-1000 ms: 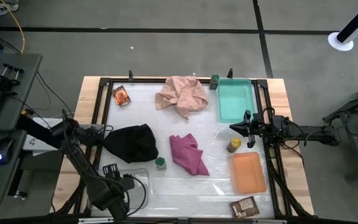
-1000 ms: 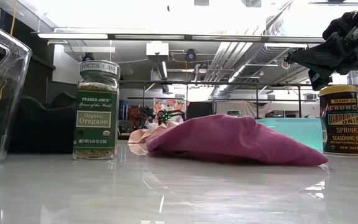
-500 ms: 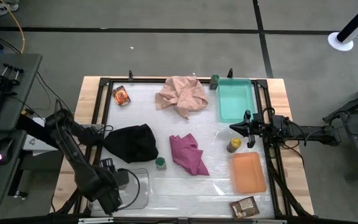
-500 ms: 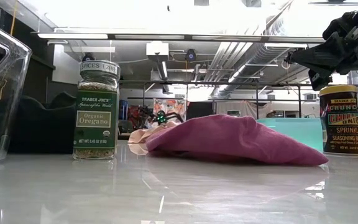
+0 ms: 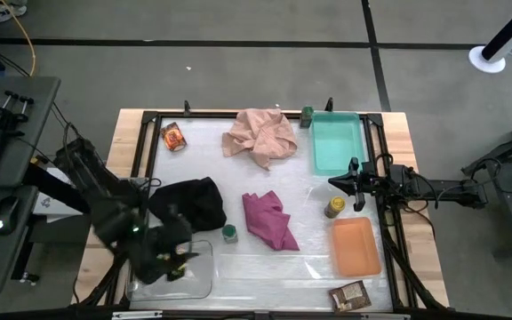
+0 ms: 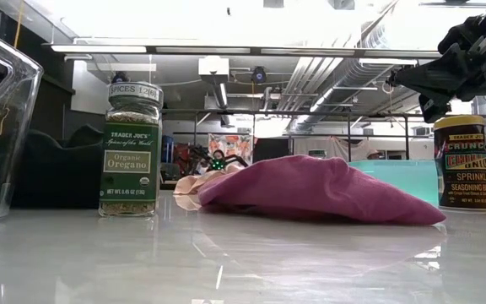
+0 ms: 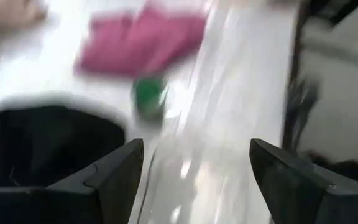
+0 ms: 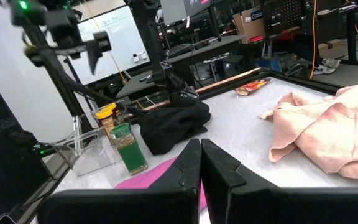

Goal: Sort spices by type
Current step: Put the yellow seasoning bottle into the transparent bin

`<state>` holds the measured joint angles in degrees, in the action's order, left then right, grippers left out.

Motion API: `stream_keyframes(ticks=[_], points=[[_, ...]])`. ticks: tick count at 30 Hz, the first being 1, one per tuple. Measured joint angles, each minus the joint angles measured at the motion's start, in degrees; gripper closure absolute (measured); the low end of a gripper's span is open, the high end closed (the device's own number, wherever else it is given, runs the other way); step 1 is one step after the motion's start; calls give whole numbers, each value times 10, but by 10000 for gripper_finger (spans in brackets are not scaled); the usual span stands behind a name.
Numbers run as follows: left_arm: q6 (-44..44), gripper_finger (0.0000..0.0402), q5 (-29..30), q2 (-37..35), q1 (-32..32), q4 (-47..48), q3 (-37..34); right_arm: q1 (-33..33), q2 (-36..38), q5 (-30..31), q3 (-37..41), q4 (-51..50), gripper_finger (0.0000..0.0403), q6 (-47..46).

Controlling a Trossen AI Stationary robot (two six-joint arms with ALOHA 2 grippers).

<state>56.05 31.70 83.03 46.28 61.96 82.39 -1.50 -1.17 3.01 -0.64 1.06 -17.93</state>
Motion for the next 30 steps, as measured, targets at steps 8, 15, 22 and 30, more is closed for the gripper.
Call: stream_keyframes(ticks=[8, 15, 22, 30], points=[[-287, 230, -10, 26, -180, -378, -1, 0, 0, 0, 0, 0, 402, 0], [-401, 389, -35, 75, -340, -551, 0, 0, 0, 0, 0, 0, 402, 0], [-360, 398, -208, 136, -453, -642, -1, 0, 0, 0, 0, 0, 402, 0], [-327, 401, -256, 148, -509, -804, -1, 0, 0, 0, 0, 0, 402, 0]])
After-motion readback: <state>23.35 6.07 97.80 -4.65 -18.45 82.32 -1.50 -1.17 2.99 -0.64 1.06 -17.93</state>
